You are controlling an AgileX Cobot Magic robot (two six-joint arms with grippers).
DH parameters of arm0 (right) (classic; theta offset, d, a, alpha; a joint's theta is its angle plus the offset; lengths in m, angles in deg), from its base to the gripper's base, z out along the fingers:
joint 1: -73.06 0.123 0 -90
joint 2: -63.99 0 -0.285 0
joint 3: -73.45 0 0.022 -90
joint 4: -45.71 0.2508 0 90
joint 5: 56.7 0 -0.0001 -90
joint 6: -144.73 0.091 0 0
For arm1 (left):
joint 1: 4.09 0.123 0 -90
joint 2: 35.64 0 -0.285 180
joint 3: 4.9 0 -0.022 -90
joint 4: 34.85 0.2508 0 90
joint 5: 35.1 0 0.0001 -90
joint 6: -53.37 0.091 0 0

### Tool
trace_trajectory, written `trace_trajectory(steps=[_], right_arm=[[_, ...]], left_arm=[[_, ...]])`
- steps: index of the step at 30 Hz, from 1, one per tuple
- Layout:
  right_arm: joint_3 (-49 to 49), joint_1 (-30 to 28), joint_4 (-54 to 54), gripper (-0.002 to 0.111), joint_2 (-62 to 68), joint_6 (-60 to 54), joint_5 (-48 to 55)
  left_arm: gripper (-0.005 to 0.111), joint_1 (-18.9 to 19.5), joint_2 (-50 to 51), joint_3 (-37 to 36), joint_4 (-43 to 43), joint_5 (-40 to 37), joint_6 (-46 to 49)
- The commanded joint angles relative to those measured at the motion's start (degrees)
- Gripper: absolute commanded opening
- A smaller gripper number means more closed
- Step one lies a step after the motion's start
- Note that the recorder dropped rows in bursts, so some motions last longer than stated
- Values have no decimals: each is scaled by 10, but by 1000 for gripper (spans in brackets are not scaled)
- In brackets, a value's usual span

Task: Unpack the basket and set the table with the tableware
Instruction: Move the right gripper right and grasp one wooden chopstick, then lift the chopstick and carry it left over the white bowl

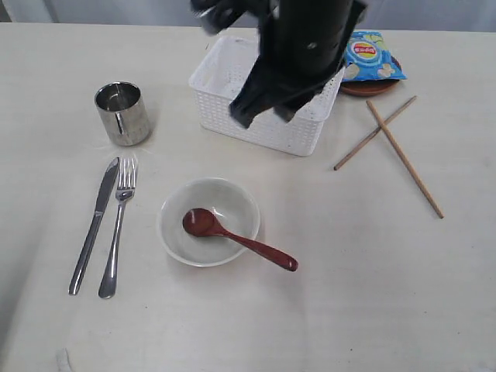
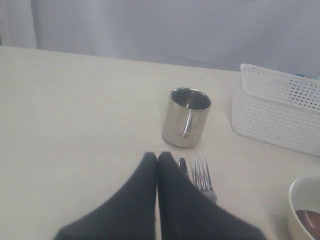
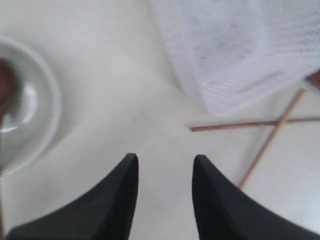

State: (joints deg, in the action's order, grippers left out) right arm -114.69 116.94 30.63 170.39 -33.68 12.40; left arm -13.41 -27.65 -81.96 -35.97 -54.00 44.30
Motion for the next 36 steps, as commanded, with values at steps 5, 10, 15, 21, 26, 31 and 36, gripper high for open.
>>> trace_trajectory(steps=[5,10,15,21,26,31,36], right_arm=[[15,-235,61,36,6,-25,0],[36,-356,209,36,74,-198,-66],[35,-369,169,36,162,-226,-134],[35,-371,144,36,223,-226,-192],[35,-371,139,36,247,-226,-207],[35,-371,138,14,254,-226,-205],[35,-371,143,-1,226,-221,-191]], left_arm=[[0,1,-2,-2,-1,6,0],[0,1,-2,-2,-1,6,0],[0,1,-2,-2,-1,6,0],[0,1,-2,-2,-1,6,0],[0,1,-2,-2,-1,6,0],[0,1,-2,-2,-1,6,0],[0,1,-2,-2,-1,6,0]])
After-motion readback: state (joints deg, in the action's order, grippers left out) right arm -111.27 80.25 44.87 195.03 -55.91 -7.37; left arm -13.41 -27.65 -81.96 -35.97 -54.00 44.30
